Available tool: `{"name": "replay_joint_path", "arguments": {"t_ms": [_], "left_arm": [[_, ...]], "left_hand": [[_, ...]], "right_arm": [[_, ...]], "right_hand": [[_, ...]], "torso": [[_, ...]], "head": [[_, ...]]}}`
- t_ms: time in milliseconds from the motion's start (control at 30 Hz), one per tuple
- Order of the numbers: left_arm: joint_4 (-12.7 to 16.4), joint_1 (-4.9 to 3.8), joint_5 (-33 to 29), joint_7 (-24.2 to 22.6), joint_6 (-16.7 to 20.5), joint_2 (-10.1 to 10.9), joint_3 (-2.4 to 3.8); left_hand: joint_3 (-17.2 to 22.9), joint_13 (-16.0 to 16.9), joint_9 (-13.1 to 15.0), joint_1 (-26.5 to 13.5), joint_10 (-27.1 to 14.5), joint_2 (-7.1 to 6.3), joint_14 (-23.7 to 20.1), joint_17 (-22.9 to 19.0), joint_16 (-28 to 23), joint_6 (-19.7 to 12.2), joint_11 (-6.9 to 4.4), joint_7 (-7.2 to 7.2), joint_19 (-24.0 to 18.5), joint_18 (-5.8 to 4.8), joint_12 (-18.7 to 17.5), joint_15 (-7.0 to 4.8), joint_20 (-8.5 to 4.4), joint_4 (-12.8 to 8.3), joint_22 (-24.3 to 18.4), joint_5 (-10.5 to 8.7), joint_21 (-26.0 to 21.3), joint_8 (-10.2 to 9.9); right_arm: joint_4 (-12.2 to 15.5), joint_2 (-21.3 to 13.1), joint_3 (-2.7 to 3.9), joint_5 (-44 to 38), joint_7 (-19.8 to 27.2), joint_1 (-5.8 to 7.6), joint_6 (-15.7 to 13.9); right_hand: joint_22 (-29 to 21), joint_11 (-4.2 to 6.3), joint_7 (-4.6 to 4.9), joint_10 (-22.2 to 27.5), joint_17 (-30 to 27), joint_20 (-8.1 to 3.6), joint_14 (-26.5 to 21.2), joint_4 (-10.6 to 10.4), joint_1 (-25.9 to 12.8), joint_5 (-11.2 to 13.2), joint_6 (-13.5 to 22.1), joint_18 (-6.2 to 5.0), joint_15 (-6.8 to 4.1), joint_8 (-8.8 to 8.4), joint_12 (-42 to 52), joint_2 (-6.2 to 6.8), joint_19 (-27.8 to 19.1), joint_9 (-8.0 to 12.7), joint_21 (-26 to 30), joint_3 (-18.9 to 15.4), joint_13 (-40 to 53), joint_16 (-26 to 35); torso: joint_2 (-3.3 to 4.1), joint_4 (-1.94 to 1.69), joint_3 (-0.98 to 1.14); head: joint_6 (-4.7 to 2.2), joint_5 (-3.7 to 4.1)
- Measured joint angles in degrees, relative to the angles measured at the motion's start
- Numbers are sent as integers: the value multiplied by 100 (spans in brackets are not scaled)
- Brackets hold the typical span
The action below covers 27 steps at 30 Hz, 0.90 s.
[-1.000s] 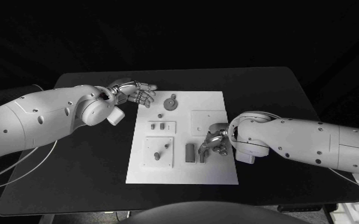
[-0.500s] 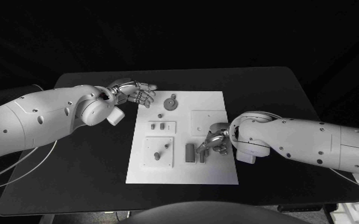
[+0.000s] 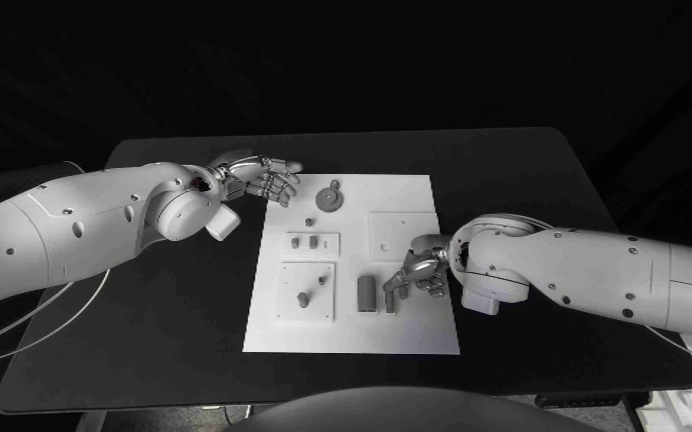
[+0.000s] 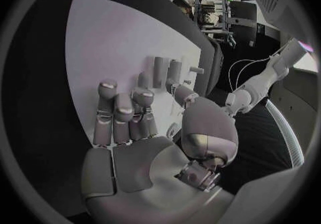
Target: Assemble the parts on the task board
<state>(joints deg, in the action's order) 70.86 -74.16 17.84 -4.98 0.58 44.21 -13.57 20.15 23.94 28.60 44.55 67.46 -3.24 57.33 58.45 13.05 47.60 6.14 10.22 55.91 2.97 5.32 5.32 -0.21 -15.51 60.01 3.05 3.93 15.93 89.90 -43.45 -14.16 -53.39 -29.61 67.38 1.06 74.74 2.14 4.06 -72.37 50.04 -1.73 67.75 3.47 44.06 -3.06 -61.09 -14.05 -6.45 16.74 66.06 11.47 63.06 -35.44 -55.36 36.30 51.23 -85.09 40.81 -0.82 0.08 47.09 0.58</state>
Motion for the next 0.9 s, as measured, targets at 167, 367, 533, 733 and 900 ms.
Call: {"name": "replay_joint_path", "arguments": {"t_ms": [167,367,533,733,900], "left_arm": [[0,0,2,5,-5,0,0],[-3,0,3,11,-13,-6,0],[1,0,5,20,-18,-1,0],[4,0,11,30,-24,0,0],[4,0,14,35,-28,-1,0]], "left_hand": [[0,0,0,0,0,0,0,0,0,0,0,0,0,0,0,0,0,0,0,0,0,0],[0,-1,1,0,0,0,0,-1,0,0,0,0,0,0,0,0,0,0,0,0,0,0],[0,-1,0,0,0,0,0,-1,0,0,0,0,0,0,0,0,0,0,0,0,0,0],[0,4,1,0,0,0,0,4,0,0,0,0,0,0,0,0,0,0,-5,0,0,0],[0,4,1,0,0,0,0,4,0,0,0,0,0,0,0,0,0,0,-4,0,0,0]], "right_arm": [[-17,-2,0,-23,9,0,-22],[-29,29,1,-38,20,0,-55],[-49,40,1,-43,23,0,-80],[-82,59,1,-47,23,0,-87],[-91,133,1,-50,23,1,-76]], "right_hand": [[0,0,-1,0,0,-12,0,0,38,0,-1,0,0,0,0,-38,12,-13,0,0,7,0],[19,0,-3,0,-1,-32,0,189,194,0,-3,0,0,0,0,-439,-8,-43,0,-168,22,-23],[21,0,-5,0,-1,-43,0,472,221,0,-5,2,1,0,0,-838,-20,-48,0,-292,30,-23],[21,0,-9,0,-1,-21,-4,685,225,0,-9,2,5,0,0,-1060,-42,-48,0,-324,31,-23],[21,0,-12,0,-2,-21,-9,890,243,0,-12,3,9,0,0,-1207,-43,-53,0,-309,37,-23]], "torso": [[-2,0,-2],[-3,0,-4],[-3,0,-5],[-3,-1,-7],[-3,-1,-8]], "head": [[4,-1],[6,1],[12,5],[19,3],[23,-1]]}}
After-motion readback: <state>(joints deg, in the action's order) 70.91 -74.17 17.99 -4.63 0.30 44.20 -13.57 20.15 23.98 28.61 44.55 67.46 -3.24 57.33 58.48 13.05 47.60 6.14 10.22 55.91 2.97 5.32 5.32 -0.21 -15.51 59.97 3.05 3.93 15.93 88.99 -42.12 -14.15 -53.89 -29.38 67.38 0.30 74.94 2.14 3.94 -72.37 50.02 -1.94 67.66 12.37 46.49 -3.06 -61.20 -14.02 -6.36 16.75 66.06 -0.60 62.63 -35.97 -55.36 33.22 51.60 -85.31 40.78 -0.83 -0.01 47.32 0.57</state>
